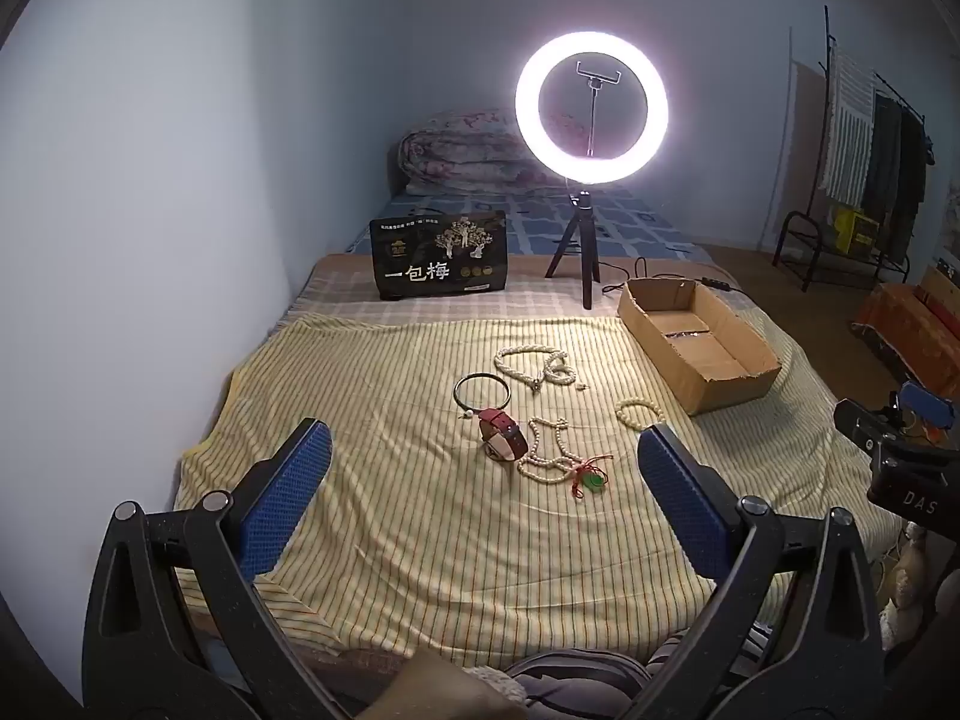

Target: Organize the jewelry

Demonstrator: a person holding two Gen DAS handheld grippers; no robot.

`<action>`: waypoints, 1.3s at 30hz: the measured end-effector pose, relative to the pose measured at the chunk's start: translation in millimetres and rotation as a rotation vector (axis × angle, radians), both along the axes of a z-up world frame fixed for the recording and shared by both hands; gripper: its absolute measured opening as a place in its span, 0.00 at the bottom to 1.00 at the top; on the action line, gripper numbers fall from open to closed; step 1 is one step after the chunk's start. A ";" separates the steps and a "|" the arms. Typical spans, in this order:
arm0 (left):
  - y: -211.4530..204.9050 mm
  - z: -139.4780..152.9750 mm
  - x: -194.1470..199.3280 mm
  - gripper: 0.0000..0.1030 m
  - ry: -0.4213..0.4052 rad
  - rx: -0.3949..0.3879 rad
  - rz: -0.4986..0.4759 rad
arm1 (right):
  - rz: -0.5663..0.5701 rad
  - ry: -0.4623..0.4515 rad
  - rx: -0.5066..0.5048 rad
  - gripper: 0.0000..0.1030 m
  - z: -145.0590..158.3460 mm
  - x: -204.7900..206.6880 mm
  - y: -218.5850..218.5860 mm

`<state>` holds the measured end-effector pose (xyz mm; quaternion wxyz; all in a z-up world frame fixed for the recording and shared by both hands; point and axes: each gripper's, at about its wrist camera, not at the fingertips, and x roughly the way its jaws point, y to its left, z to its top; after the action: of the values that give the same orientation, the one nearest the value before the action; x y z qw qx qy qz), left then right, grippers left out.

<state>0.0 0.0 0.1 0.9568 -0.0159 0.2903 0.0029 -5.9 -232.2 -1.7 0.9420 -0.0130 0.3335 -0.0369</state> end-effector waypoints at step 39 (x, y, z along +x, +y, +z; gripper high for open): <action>10.5 14.1 -4.0 1.00 -0.016 -0.029 0.010 | -0.003 -0.046 -0.040 1.00 15.6 -5.8 9.0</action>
<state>-4.0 10.5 14.2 0.9587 -0.0314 0.2825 0.0034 -11.7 -223.2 13.8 0.9489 -0.0306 0.3108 -0.0455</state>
